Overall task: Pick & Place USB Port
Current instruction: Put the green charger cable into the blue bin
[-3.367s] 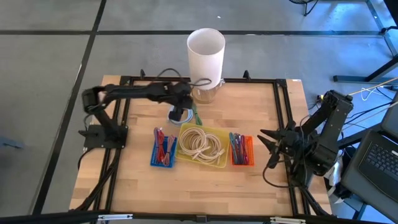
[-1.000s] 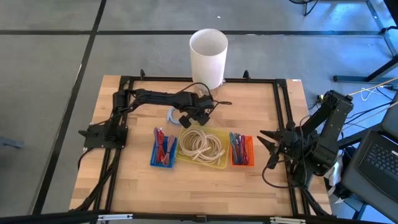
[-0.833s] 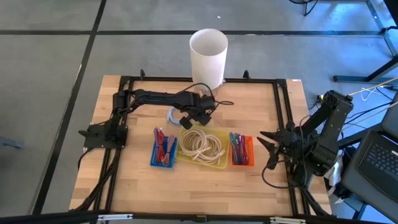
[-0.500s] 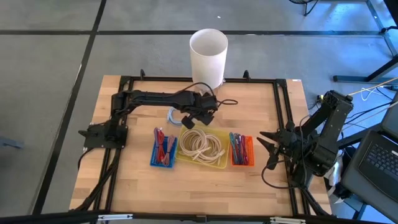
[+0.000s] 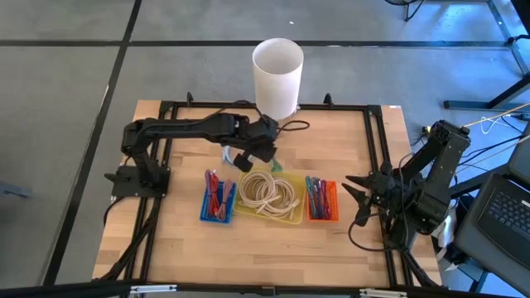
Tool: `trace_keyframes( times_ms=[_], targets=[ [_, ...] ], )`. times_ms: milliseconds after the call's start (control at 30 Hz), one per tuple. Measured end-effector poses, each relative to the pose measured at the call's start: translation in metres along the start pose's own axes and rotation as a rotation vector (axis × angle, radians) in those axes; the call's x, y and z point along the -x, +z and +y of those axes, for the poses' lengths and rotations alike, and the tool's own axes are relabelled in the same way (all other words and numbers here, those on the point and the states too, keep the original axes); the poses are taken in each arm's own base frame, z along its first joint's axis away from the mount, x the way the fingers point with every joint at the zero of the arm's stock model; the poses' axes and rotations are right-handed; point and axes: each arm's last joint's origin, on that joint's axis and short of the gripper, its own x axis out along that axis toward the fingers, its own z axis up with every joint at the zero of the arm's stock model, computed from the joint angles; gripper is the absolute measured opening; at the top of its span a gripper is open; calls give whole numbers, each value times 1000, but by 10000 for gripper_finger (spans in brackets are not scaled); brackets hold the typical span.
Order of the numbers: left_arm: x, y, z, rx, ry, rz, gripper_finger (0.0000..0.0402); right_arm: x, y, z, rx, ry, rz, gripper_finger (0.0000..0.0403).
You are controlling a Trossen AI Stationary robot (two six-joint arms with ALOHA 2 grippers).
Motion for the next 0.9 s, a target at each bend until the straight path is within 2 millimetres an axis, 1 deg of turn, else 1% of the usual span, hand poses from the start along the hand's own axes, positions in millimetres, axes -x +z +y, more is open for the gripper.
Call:
trace_keyframes(
  times_ms=[33, 100, 200, 267, 367, 433, 567, 633, 767, 900],
  targets=[
    [5, -1, -1, 18, -27, -27, 1, 0, 0, 0, -3, 1, 0, 122],
    [7, -1, -2, 33, -75, -77, 1, 0, 0, 0, -5, 2, 0, 122],
    [2, 0, -6, 2, -151, -101, 1, 0, 0, 1, -9, 3, 0, 122],
    [-7, 2, -9, -28, -195, -117, 1, 0, 0, 1, -17, 6, 1, 122],
    [-31, 5, -15, -47, -216, -56, 7, 0, -1, 2, -21, 5, 25, 122],
    [-43, 7, -18, -53, -219, -15, 18, 0, -3, 4, -15, 2, 45, 122],
    [-63, 12, -23, -50, -236, 3, 55, -1, -7, 8, 9, -5, 53, 122],
    [-69, 15, -24, -47, -223, 17, 79, -2, -10, 11, 21, -10, 60, 122],
    [-72, 20, -26, -46, -161, 49, 126, -3, -13, 14, 39, -16, 69, 122],
    [-72, 23, -26, -32, -154, 21, 168, -3, -15, 15, 44, -19, 80, 122]
  ],
)
